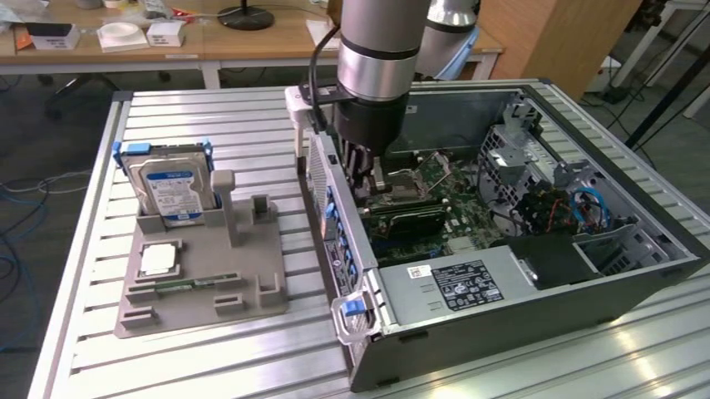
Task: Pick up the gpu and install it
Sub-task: 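Press down on the gpu until it lock into place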
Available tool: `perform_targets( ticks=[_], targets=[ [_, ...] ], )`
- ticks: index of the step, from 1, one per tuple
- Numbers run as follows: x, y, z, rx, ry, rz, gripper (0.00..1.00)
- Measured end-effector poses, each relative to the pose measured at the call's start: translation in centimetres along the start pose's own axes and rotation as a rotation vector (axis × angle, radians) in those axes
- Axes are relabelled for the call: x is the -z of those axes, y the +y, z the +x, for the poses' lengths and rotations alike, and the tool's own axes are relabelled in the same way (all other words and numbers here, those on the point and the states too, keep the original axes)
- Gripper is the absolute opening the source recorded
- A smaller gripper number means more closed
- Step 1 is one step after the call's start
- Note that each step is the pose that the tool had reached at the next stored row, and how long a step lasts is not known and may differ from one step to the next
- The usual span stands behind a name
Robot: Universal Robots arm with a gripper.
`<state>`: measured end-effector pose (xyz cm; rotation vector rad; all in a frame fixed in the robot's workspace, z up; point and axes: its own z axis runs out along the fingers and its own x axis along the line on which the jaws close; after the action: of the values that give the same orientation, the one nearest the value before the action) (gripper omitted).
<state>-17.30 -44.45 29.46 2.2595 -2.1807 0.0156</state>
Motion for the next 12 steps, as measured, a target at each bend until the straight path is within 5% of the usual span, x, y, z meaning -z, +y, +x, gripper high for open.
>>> perform_targets(
  ticks=[5,12],
  targets=[
    [0.00,-0.07,0.0,-0.001,0.0001,-0.0023,0.11],
    [0.36,-0.98,0.1,0.000,-0.0006,-0.0241,0.11]
  ],
)
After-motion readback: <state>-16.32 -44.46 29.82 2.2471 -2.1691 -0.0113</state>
